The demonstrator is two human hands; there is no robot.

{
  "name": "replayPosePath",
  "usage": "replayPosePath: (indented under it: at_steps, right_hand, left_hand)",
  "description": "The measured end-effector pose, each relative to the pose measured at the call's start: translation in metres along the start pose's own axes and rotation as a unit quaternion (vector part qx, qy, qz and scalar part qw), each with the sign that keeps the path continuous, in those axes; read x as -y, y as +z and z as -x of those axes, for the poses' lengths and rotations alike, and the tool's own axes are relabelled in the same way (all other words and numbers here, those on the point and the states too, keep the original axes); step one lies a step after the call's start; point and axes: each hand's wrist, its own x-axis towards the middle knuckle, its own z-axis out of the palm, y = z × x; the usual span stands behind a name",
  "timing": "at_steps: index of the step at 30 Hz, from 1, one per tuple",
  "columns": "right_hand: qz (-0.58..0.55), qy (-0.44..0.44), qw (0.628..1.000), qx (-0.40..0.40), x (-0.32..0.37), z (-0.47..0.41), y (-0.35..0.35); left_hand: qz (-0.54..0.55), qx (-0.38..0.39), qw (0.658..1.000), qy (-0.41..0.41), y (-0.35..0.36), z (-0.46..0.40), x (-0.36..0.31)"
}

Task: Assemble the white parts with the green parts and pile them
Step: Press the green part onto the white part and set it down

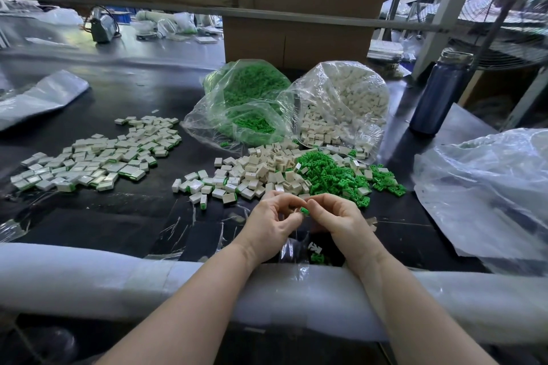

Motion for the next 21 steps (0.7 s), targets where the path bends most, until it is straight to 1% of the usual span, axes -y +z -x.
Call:
replayPosePath:
  at_steps: [3, 5, 9, 12, 21]
  right_hand:
    - [0.003, 0.010, 0.998, 0.063, 0.0035, 0.0013, 0.0044]
    - [0.004, 0.017, 0.997, 0.076, 0.0039, 0.0011, 0.0042]
    - [-0.020, 0.032, 0.996, 0.079, 0.0010, 0.0012, -0.0007]
    - [-0.045, 0.045, 0.995, 0.074, -0.0006, 0.0017, -0.0025]
    - [-0.071, 0.063, 0.993, 0.066, -0.0015, 0.0018, -0.0043]
  left_hand:
    - [0.004, 0.013, 1.000, -0.008, -0.0003, 0.0008, -0.0016]
    - [0.001, 0.024, 1.000, -0.004, -0.0001, 0.0019, -0.0024]
    - [0.011, 0.041, 0.999, 0.003, 0.0007, 0.0030, -0.0038]
    - [-0.006, 0.052, 0.999, 0.009, 0.0011, 0.0037, -0.0034]
    - [-0.045, 0.069, 0.996, 0.039, 0.0041, 0.0026, 0.0007]
